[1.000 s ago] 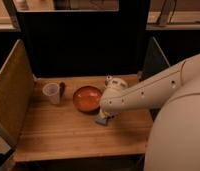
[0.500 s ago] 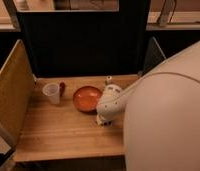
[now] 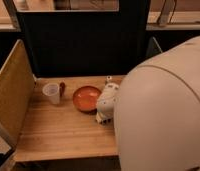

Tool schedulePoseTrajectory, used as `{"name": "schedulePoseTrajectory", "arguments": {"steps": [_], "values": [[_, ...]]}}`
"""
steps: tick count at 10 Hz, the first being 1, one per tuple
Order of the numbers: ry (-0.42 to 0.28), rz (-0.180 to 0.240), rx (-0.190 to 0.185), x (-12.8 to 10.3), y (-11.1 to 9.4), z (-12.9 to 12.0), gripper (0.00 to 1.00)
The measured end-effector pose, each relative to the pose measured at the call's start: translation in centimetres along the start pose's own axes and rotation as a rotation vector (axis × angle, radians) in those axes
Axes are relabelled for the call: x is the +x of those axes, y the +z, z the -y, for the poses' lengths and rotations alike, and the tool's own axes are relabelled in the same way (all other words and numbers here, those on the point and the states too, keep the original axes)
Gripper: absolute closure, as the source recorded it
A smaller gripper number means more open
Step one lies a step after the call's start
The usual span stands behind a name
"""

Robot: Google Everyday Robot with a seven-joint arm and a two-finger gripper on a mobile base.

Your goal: Place the eraser on the white sponge

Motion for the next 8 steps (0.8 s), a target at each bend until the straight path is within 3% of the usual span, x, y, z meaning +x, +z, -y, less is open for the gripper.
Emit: {"name": "schedulePoseTrajectory", "arguments": {"steps": [5,8], "values": [[0.021,0.012,0.001,-0.53,0.00,0.82,0.97],[0.022,0.012,0.001,-0.55,-0.02,0.83,0.68]]}}
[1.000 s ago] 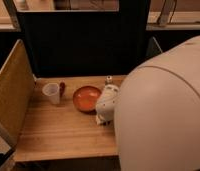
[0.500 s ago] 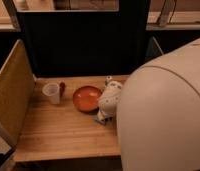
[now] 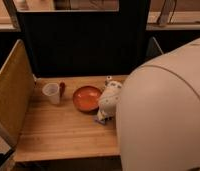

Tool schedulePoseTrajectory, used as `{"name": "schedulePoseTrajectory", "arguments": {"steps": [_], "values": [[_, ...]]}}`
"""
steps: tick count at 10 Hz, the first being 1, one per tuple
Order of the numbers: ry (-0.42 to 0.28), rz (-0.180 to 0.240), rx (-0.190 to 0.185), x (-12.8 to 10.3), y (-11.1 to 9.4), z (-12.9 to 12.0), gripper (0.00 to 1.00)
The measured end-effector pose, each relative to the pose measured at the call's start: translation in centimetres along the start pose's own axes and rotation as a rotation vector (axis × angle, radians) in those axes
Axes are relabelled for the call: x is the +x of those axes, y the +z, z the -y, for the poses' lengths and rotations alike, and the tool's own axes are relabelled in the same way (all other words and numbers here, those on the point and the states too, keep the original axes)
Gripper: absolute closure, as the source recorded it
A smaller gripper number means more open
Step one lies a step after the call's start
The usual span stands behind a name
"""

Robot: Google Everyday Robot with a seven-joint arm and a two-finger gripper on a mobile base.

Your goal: Place the eraser on the white sponge

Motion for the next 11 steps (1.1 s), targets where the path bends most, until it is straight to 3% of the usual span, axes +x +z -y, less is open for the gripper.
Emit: {"name": "schedulePoseTrajectory", "arguments": {"steps": [4,5,11], "values": [[0.001,0.000,0.000,0.02,0.00,0.06,0.28],[0.001,-0.001,0.001,0.06,0.05,0.06,0.22],[0.001,-0.001,0.001,0.05,0.04,0.08,0.20]]}}
